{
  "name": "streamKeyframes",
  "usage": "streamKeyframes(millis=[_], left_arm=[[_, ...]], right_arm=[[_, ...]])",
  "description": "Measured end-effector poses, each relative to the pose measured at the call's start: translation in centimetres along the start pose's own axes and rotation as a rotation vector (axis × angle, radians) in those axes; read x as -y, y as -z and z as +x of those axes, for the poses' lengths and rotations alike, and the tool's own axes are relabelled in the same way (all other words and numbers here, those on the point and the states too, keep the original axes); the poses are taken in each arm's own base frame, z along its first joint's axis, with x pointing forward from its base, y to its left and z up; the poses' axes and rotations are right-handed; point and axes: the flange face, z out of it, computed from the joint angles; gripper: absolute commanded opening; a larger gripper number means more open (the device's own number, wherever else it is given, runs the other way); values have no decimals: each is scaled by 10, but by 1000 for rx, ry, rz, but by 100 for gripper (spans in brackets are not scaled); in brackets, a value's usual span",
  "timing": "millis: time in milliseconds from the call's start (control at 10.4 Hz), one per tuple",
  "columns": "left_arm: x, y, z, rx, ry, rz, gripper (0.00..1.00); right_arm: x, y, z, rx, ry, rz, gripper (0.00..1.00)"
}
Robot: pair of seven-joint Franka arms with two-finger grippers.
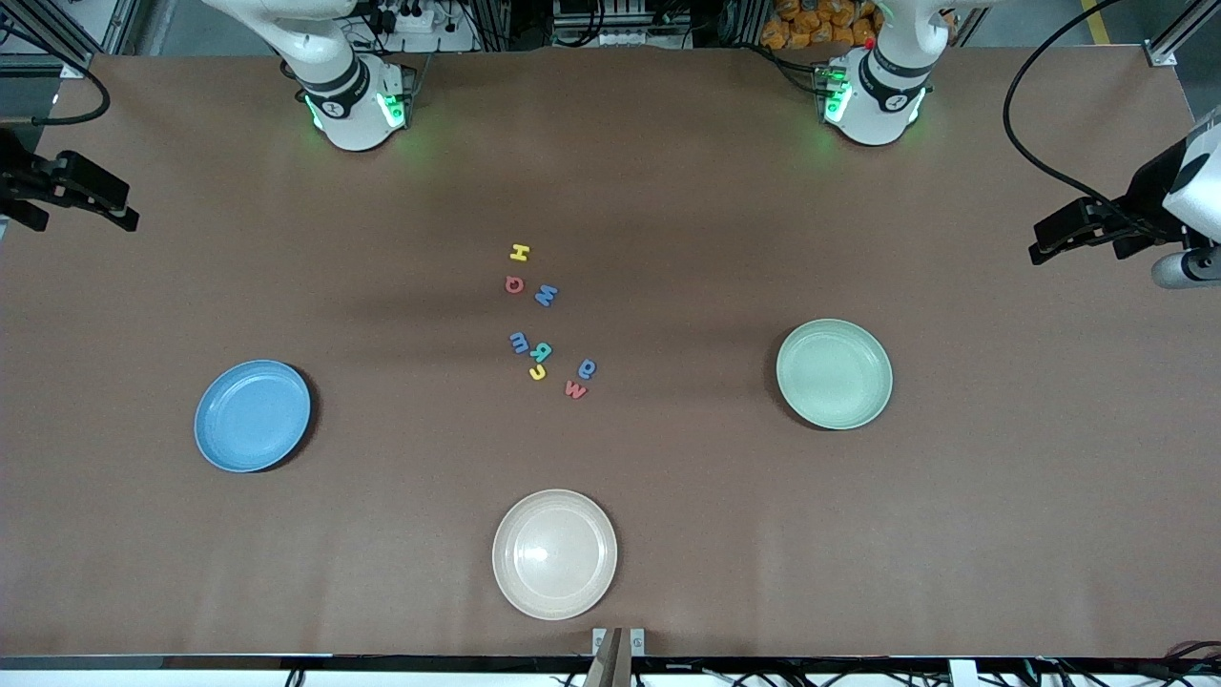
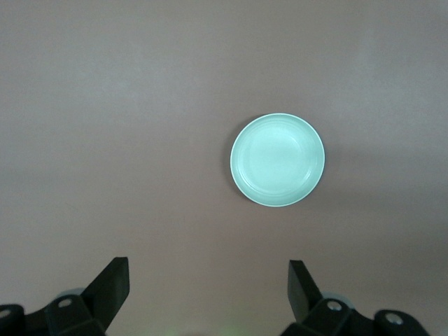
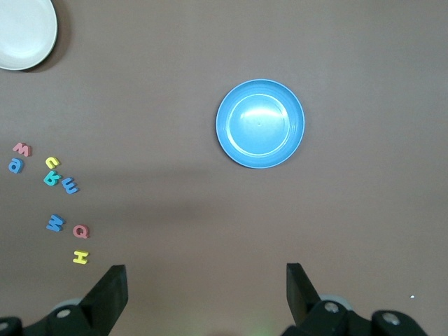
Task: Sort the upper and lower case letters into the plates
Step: 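Move the left gripper toward the letters while the right gripper nears the blue plate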
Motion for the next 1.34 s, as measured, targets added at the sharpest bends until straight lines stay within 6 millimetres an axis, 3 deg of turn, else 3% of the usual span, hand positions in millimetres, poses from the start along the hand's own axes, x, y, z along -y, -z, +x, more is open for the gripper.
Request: streamKeyframes(millis=[288,480,576,863,1151,1343], left_arm=[[-2,-1,-2,16,-4,2,100],[-26,-3,-6,22,-61,-5,100],[-60,-7,-12,32,-125,-7,100],[-196,-40,-45,68,-297,-10,100],[-291,-91,-59,56,-330,-51,100],[-348,-131,-71,53,-270,-84,100]], right_arm=[[0,0,0,0,0,0,100],[0,0,0,0,0,0,100],[1,0,0,0,1,0,100],[2,-2,1,3,3,0,100],[4,-14,7,26,10,2,100],[10,-41,23,77,24,6,100]])
